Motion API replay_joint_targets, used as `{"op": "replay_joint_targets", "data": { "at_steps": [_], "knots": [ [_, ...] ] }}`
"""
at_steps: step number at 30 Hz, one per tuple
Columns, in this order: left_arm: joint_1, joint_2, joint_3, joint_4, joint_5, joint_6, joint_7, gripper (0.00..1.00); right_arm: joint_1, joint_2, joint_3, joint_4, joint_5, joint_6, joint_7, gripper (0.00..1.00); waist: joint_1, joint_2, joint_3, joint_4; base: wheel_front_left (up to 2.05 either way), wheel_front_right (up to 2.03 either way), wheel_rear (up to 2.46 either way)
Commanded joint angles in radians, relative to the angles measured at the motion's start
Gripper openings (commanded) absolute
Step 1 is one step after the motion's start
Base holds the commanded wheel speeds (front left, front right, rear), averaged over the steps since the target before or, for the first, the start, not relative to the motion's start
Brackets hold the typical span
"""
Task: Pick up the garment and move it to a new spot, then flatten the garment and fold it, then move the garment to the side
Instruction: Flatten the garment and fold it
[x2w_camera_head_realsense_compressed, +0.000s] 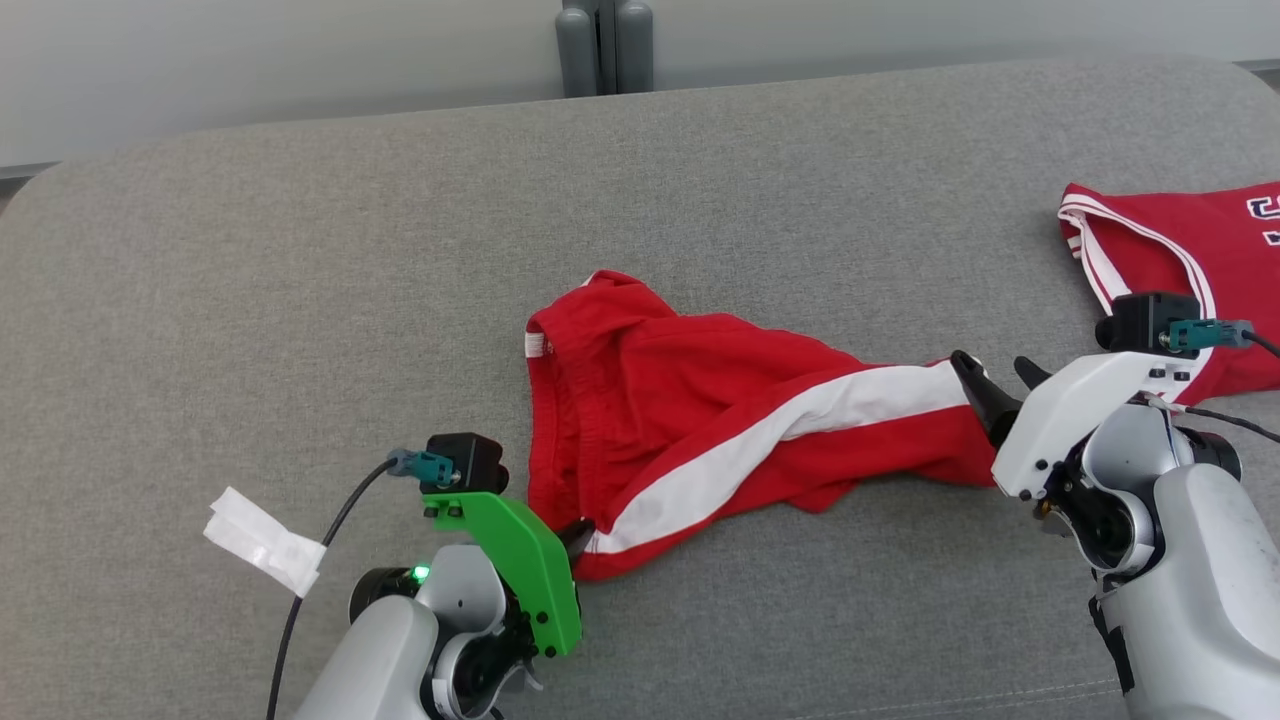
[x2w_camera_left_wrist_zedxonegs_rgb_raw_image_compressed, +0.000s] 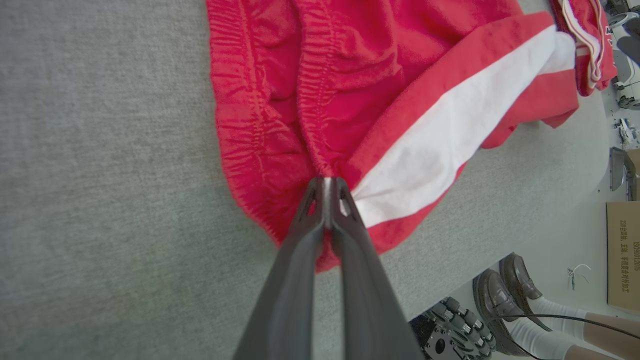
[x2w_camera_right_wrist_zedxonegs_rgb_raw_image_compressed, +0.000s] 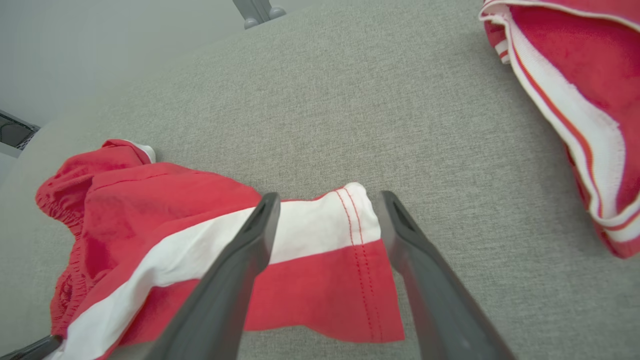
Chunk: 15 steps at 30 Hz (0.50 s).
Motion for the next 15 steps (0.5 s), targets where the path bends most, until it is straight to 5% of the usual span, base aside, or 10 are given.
{"op": "replay_joint_targets", "data": {
  "at_steps": [1, 15],
  "knots": [
    [0.007, 0.009, 0.006, -0.009, 0.002, 0.005, -0.011, 0.0, 0.002, 0.01, -0.012, -0.004, 0.007, 0.0, 0.01, 1.0, 0.0, 0.0, 0.003, 0.001, 0.0, 0.0, 0.0],
    [-0.019, 0.03, 0.01, -0.042, 0.006, 0.005, -0.023, 0.0, -0.131, 0.054, -0.137, 0.135, 0.079, 0.0, 0.162, 1.0, 0.0, 0.0, 0.063, 0.005, 0.0, 0.0, 0.0]
  ]
}}
